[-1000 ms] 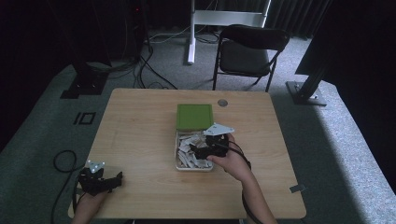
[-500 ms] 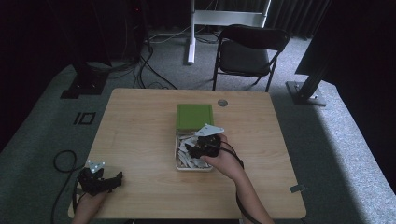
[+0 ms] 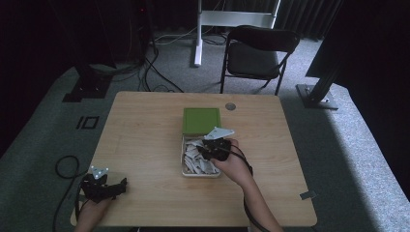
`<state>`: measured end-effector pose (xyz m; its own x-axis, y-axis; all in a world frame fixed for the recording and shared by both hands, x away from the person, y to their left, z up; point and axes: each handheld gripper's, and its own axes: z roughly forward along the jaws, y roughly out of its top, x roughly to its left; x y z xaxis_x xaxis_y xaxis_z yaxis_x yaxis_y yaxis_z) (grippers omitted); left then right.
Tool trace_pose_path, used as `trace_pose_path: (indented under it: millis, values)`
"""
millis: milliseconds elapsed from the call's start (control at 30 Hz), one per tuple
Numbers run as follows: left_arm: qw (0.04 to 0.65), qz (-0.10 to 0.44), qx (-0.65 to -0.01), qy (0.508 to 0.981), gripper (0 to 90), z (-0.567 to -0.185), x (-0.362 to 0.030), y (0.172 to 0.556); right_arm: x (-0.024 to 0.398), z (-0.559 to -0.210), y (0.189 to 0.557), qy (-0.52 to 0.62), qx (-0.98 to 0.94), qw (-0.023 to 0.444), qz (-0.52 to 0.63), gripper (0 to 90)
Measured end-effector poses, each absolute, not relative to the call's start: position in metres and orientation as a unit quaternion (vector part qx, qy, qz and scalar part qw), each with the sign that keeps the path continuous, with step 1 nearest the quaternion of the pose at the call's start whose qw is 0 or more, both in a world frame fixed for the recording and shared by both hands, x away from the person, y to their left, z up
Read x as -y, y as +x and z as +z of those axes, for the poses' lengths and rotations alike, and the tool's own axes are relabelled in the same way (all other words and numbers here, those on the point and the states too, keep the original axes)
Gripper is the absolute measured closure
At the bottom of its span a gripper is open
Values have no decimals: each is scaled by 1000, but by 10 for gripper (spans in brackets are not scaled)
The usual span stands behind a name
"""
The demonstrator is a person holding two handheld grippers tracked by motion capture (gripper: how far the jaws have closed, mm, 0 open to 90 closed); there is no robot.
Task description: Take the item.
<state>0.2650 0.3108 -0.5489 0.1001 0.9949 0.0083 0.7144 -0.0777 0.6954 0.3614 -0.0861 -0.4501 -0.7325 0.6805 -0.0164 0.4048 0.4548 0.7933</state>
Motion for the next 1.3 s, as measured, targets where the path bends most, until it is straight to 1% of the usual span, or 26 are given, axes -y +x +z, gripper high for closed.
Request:
trace_pose_path:
  millis: [133, 233, 333, 400, 767, 1300]
  values:
    - [275, 254, -620, 689, 14, -549, -311, 265, 90, -449, 363, 330, -835, 171, 405, 708]
    - [275, 254, -620, 690, 14, -549, -311, 265, 92, -450, 365, 338, -833, 172, 403, 757]
    - [275, 254, -620, 689, 14, -549, -311, 265, 93, -450, 366, 338, -835, 175, 396, 849]
    - [275, 254, -620, 689, 14, -549, -311, 265, 93, -449, 365, 339, -836, 174, 394, 866]
    - [275, 255, -620, 689, 14, -549, -311, 265, 101, -436, 358, 334, -829, 184, 410, 880]
    - [275, 255, -620, 690, 14, -549, -311, 265, 112, -411, 350, 327, -815, 172, 446, 880]
